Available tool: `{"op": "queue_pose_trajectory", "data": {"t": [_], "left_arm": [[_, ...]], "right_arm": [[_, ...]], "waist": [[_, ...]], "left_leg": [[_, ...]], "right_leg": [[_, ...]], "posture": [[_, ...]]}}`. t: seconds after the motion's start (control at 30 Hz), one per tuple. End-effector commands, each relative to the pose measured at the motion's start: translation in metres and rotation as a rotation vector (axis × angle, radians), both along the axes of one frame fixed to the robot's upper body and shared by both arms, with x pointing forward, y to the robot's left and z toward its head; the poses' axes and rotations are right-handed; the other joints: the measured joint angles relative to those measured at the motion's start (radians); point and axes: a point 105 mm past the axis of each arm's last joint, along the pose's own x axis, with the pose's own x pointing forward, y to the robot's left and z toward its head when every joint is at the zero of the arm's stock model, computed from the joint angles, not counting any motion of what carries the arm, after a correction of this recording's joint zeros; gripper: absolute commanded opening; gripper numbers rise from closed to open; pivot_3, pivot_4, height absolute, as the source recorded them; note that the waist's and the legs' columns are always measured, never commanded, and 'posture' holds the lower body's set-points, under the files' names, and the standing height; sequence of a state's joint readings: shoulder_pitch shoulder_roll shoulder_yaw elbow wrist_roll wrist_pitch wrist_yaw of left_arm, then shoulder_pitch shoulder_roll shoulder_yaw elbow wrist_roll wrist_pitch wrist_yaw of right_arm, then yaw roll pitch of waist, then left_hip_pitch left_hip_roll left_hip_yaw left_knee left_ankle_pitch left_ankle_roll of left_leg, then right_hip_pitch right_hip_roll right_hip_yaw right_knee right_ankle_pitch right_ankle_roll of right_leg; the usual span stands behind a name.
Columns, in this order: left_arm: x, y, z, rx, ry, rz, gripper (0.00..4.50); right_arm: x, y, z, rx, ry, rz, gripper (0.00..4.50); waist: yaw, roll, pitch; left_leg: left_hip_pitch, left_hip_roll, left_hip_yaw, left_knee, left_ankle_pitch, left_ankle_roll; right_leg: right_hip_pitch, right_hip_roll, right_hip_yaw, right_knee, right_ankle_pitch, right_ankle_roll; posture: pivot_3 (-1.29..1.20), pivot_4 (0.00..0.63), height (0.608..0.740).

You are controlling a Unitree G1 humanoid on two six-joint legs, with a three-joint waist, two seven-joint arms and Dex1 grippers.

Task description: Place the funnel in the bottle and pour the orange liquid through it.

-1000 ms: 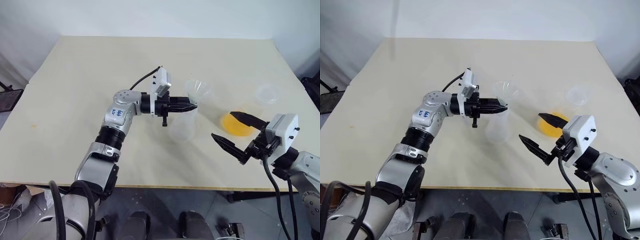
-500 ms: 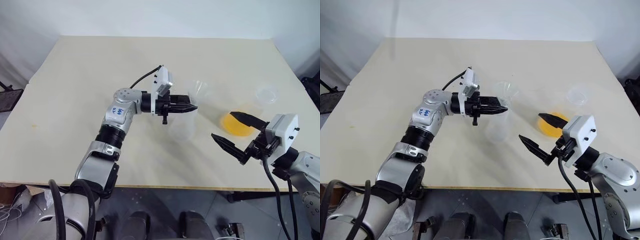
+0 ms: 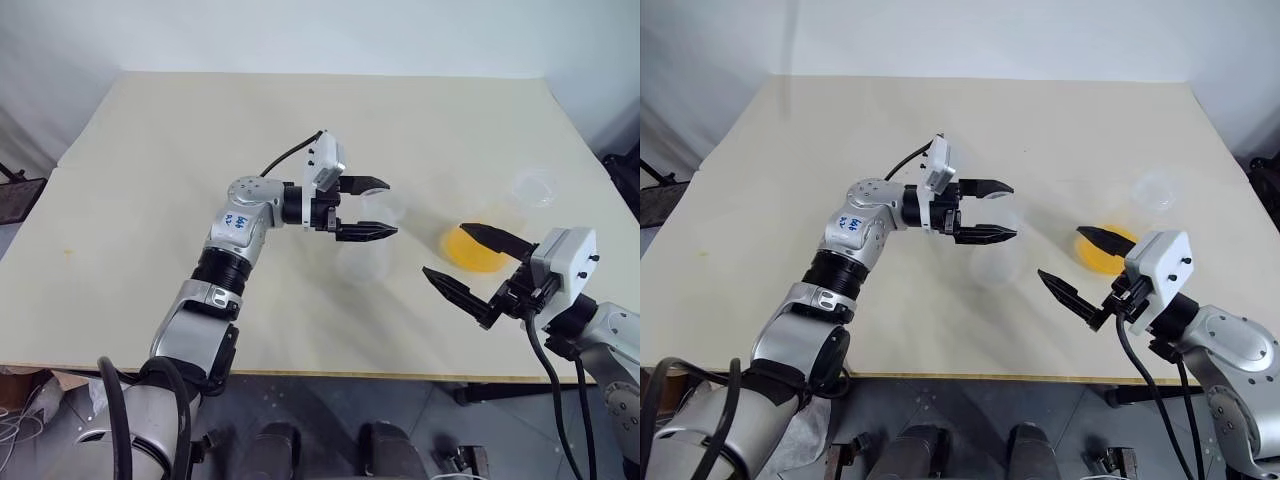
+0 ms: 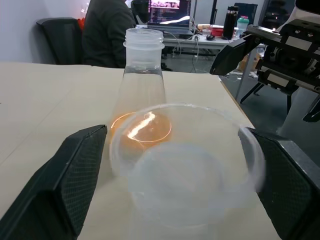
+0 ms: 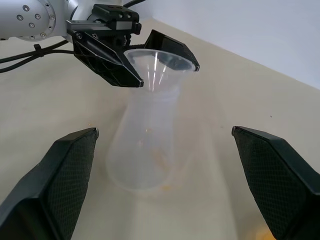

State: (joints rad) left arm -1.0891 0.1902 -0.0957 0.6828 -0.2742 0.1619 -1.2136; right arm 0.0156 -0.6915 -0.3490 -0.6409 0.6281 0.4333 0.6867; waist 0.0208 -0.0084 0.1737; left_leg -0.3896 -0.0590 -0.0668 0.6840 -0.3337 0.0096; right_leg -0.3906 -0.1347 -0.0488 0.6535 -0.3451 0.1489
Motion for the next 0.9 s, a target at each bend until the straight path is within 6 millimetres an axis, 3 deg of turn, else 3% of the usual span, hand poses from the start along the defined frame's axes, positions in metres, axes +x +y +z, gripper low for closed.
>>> {"op": "queue_pose_trajectory", "data": {"t": [0.03,0.2,0.63,0.9], "left_arm": [[-0.002,-0.002,0.018,-0.025,-0.056,-0.013,4.48],[-0.003,0.007,0.025,-0.013,-0.090,-0.020,4.48],[-0.022,0.067,0.016,0.105,-0.112,-0.068,4.48],[-0.027,0.114,0.010,0.014,-0.106,0.019,4.48]], "right_arm": [[-0.004,0.000,0.009,-0.015,-0.040,0.009,4.50],[-0.002,-0.002,0.011,-0.022,-0.043,0.006,4.50],[-0.002,-0.017,0.020,-0.079,-0.032,-0.014,4.50],[-0.015,-0.052,0.022,-0.061,-0.013,-0.197,4.50]], "waist": [[0.000,0.000,0.000],[0.000,0.000,0.000],[-0.011,0.000,0.000],[-0.007,0.000,0.000]], "left_leg": [[0.000,0.000,0.000,0.000,0.000,0.000],[0.000,0.000,0.000,0.000,0.000,0.000],[0.000,0.002,0.000,0.000,0.000,0.000],[0.000,0.003,-0.001,0.000,0.000,0.000]], "right_leg": [[0.000,0.000,0.000,0.000,0.000,0.000],[0.000,0.000,0.000,0.000,0.000,0.000],[0.000,0.000,0.000,0.000,0.000,0.000],[0.000,0.000,0.000,0.000,0.000,0.000]], "posture": [[0.00,0.150,0.740],[0.00,0.150,0.740],[0.00,0.150,0.740],[0.00,0.150,0.740]]}}
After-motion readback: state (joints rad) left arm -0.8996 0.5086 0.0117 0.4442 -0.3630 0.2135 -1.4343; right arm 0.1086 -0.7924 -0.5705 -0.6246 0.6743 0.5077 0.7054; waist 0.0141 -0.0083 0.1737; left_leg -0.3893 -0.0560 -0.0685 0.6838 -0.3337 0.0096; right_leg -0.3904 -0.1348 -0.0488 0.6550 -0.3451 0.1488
